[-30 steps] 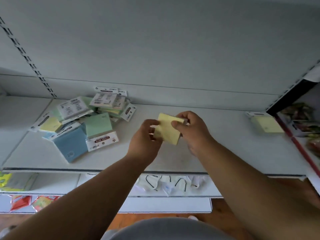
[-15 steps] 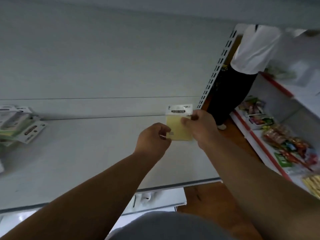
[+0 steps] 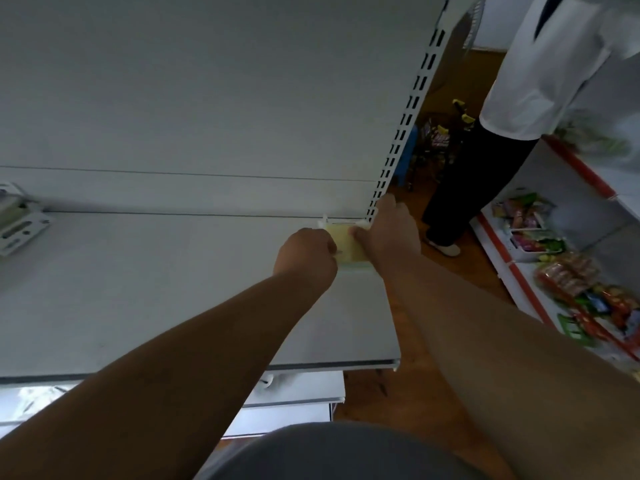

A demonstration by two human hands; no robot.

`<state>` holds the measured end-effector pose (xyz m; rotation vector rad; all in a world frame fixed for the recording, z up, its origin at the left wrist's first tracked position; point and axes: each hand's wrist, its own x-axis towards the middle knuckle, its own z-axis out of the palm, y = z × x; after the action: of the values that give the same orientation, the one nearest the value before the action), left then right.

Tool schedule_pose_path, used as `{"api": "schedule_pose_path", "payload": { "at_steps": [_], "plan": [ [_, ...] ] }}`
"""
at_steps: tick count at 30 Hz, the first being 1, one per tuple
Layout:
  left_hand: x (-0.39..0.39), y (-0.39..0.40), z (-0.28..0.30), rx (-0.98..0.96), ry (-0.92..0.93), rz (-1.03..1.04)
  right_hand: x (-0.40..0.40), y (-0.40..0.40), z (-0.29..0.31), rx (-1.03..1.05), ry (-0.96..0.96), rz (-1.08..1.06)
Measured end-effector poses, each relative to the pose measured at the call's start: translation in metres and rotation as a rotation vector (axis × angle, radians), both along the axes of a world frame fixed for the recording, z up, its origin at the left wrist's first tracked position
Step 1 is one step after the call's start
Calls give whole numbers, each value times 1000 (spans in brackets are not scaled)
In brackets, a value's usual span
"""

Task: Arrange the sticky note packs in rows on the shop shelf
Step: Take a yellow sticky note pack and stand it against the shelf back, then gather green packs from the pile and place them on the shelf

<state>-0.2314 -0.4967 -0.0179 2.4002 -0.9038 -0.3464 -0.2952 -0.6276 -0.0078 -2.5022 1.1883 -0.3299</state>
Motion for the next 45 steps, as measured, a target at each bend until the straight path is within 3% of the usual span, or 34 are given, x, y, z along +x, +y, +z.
{"api": "schedule_pose_path", "payload": {
  "at_steps": [3,9,20,23,27,30,34,37,39,41,43,45],
  "plan": [
    [-1,7,1,-20,1,-1,-1,8,2,-91,-45,47],
    [9,63,-1,-81,37,87,19,56,-1,-43,-195,241],
    [110,257,-3,-66,-24,321,143,244,-2,66,-307,482],
    [149,325,2,-99,-60,420,181,307,-7,139,-303,514],
    [187,409,-4,-133,-246,572,231,386,-16,294,-200,591],
    [209,452,-6,-76,-128,660,258,430,-9,535,-80,541],
    [222,469,-13,-85,19,615,286,468,-14,829,-129,338],
    [220,469,-16,-151,133,615,291,476,-22,899,-213,204],
    [221,470,-17,-205,72,594,282,467,-18,866,-233,242],
    [226,470,-15,-253,-105,536,271,447,-10,861,-212,359],
    [234,465,-7,-217,-227,360,257,423,1,882,-106,508],
    [237,449,2,-179,-161,169,243,400,12,856,-38,564]
  ]
}}
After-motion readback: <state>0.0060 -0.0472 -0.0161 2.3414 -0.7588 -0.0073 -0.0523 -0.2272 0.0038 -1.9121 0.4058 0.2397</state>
